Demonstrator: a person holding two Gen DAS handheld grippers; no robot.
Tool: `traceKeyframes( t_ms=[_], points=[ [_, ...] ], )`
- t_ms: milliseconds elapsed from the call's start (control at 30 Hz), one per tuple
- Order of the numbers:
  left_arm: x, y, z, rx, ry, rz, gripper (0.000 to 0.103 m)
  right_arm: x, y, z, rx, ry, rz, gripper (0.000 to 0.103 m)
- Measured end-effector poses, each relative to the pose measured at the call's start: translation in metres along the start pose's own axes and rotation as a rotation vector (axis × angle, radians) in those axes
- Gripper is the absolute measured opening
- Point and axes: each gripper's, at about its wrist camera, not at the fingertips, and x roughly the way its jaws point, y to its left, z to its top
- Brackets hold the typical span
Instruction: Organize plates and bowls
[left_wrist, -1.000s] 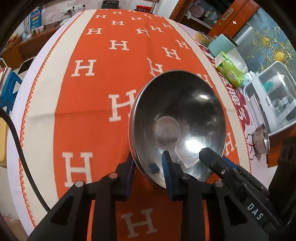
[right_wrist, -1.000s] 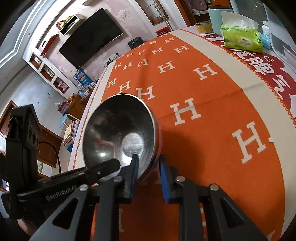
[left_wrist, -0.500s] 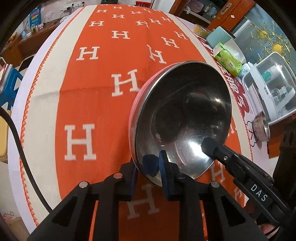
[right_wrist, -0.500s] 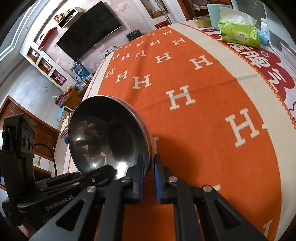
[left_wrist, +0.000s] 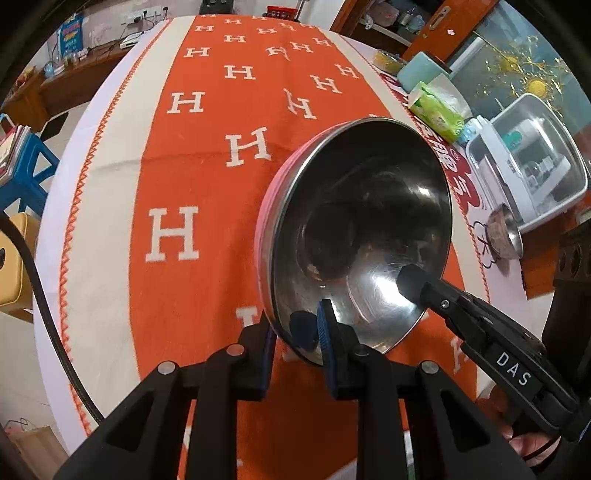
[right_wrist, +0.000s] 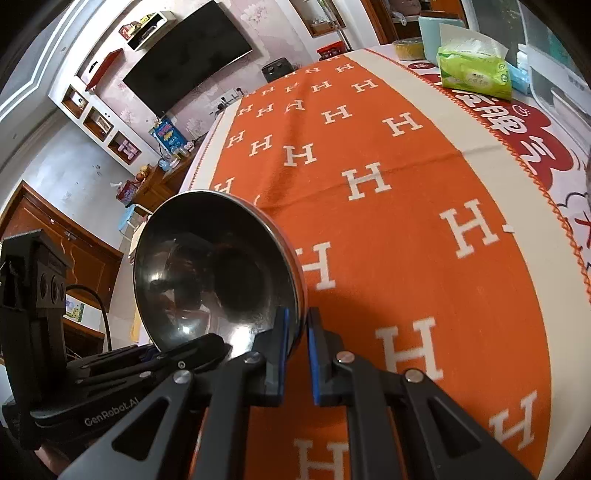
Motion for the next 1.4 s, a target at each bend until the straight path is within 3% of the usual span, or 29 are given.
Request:
traceKeyframes(
  t_ms=[633,1067,1400],
  points=[
    [-0.071,-0.029,-0.058,0.096,-0.083,-0.046,0.021,-0.085,0.013,-0.051,0.016,-0.136,0.002,0.009],
    [-0.097,-0.062,-0.113,0.183,-0.08,-0.084,0.022,-0.14,0.0,-0.106,0.072,-0.198,-0.006,0.008],
    [-0.101,-0.1,-0.149,0.238,-0.034,-0.115,0.022,-0.175,-0.027,-0.14,0.143,-0.206,-0.026,0.008]
  ],
)
